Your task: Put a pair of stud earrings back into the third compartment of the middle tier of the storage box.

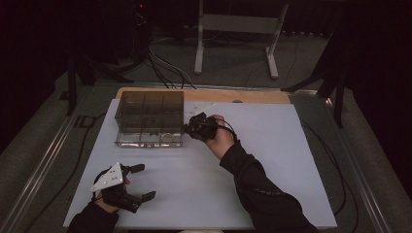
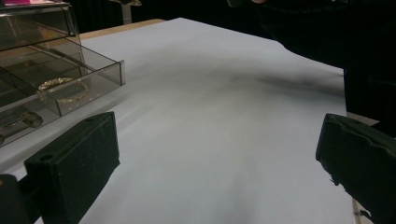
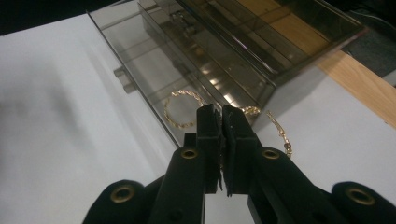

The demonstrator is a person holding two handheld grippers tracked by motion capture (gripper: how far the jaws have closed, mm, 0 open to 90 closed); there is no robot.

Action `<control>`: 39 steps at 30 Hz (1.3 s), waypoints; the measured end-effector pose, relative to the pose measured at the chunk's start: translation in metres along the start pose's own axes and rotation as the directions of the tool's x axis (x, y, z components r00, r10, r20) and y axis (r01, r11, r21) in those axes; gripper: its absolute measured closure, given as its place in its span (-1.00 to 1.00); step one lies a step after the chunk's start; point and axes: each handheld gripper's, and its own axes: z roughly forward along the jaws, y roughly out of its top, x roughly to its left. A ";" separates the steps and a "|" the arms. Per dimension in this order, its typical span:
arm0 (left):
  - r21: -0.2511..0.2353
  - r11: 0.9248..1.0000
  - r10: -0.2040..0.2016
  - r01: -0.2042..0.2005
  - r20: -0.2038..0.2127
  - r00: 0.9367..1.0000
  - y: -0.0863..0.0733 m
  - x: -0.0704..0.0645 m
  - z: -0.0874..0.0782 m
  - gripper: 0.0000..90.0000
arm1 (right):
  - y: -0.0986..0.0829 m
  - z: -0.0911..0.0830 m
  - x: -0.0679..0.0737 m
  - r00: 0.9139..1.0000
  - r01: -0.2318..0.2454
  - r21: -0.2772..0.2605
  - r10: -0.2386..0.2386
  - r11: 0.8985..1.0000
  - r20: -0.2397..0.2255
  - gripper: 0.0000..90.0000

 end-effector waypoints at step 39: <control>0.018 1.000 0.011 -0.011 0.002 1.000 -0.003 -0.002 0.003 -0.99 | 0.019 0.072 0.017 0.994 -0.008 0.056 0.014 0.998 -0.104 0.33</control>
